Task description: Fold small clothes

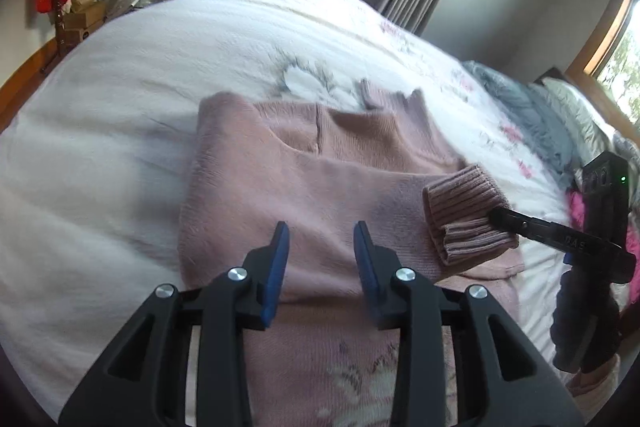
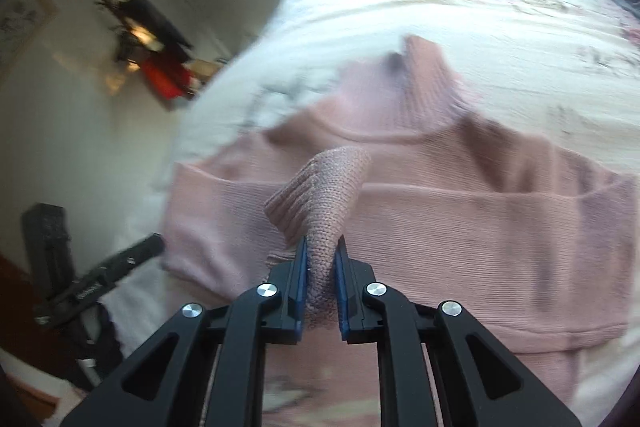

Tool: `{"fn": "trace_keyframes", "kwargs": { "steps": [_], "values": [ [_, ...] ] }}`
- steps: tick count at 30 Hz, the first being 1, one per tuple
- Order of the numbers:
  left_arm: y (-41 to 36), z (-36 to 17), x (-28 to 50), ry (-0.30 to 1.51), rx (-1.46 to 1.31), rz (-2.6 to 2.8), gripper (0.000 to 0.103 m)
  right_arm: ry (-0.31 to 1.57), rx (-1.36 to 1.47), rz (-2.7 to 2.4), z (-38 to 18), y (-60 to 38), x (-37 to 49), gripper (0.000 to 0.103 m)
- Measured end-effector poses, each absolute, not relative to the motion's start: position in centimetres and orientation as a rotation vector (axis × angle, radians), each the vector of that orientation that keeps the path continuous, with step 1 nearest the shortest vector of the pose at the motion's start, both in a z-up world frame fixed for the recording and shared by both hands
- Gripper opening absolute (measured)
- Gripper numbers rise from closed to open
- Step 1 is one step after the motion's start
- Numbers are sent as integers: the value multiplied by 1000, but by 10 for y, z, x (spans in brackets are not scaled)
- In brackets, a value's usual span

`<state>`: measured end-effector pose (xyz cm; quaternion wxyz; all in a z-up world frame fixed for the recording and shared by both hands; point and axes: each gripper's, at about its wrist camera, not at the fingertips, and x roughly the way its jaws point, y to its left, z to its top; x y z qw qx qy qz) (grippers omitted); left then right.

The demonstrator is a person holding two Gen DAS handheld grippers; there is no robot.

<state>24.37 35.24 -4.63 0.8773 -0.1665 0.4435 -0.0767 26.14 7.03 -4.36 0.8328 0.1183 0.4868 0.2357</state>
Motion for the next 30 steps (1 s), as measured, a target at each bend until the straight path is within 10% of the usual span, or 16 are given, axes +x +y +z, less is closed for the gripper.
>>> {"fn": "trace_keyframes", "kwargs": {
  "steps": [20, 24, 27, 30],
  "values": [
    [327, -73, 271, 1028, -301, -172, 41, 1078, -167, 428, -72, 126, 231, 63],
    [331, -85, 273, 1054, -324, -170, 41, 1097, -155, 390, -87, 118, 238, 47],
    [330, -86, 273, 1052, -310, -172, 41, 1089, -76, 378, -81, 97, 241, 15],
    [330, -87, 274, 1051, -309, -172, 42, 1078, 115, 399, -76, 60, 244, 15]
  ]
}}
